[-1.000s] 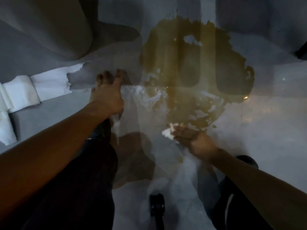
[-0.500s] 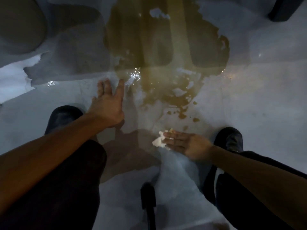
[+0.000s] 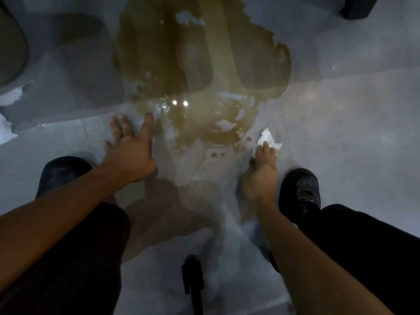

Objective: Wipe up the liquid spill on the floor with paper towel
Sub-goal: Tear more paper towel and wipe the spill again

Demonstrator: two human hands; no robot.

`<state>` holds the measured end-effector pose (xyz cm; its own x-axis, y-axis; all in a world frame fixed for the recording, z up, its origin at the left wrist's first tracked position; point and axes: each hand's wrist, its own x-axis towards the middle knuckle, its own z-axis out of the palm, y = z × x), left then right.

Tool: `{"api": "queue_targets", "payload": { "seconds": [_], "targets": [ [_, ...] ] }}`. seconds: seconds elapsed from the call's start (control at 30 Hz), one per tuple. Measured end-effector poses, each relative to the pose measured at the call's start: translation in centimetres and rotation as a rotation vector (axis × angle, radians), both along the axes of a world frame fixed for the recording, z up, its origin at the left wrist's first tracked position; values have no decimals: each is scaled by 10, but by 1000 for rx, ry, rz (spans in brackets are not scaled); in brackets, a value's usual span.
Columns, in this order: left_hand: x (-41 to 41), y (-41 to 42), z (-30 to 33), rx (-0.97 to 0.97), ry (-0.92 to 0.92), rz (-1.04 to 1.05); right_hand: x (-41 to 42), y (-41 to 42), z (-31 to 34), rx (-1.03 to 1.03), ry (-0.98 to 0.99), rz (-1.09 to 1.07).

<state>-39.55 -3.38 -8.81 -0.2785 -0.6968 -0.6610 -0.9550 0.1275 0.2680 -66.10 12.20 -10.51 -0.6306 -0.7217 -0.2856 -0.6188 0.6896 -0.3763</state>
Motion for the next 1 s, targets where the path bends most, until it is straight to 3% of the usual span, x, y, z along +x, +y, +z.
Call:
{"api": "queue_targets", "payload": {
  "seconds": [0.07, 0.2, 0.3, 0.4, 0.57, 0.8, 0.9, 1.0],
  "targets": [
    [0, 0, -1, -11, 2, 1, 49, 0, -4, -28, -12, 4],
    [2, -1, 2, 0, 24, 8, 112, -4, 0, -63, -52, 222],
    [4, -1, 4, 17, 35, 14, 88, -10, 7, -211, -35, 236],
    [5, -2, 5, 24, 40, 9, 44, -10, 26, -318, 6, 97],
    [7, -3, 6, 33, 44, 13, 1, 10, 23, -90, 36, -106],
    [8, -4, 7, 42, 44, 26, 123, -9, 8, -80, -276, 242],
    [11, -3, 6, 43, 51, 30, 103, -20, 15, -156, -183, 258],
    [10, -3, 5, 25, 56, 30, 43, -30, 39, -258, 22, 130]
  ]
}}
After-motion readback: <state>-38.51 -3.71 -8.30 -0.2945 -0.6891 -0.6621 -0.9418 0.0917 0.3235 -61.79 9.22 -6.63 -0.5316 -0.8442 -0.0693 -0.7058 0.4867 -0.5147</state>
